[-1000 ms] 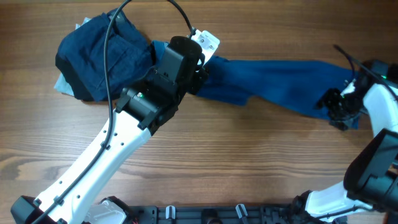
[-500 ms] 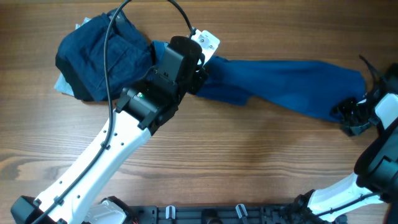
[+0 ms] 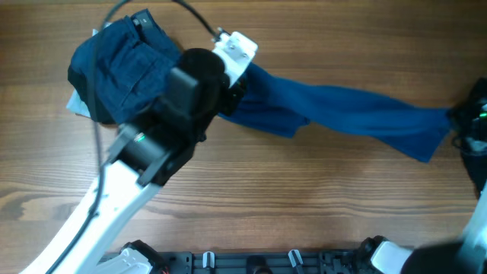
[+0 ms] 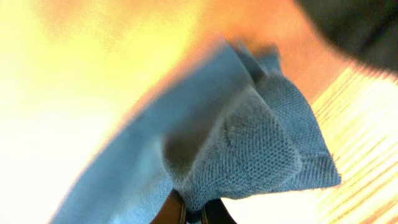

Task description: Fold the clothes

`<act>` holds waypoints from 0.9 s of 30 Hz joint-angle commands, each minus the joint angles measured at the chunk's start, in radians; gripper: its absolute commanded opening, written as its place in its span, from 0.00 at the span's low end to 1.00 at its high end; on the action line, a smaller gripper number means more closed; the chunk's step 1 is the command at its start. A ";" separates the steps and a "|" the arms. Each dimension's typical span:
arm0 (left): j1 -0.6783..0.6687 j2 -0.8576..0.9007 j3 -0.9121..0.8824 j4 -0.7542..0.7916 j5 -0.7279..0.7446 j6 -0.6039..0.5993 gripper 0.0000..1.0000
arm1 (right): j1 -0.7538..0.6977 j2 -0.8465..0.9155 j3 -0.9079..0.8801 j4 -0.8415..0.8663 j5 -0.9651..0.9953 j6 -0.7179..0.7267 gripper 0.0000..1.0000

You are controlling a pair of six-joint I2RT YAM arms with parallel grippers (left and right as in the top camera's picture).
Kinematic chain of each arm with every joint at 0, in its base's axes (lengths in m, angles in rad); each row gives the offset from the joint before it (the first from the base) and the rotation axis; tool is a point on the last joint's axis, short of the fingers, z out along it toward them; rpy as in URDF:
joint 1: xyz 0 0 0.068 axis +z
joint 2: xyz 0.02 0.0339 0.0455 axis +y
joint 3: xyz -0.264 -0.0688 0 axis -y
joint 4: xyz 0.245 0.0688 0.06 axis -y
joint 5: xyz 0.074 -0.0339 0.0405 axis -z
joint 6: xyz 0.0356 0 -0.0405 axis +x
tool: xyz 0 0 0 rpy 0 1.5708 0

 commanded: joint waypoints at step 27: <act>-0.197 0.038 0.619 -0.063 -0.484 0.186 0.04 | -0.003 0.096 1.124 -0.542 -0.065 -0.117 0.04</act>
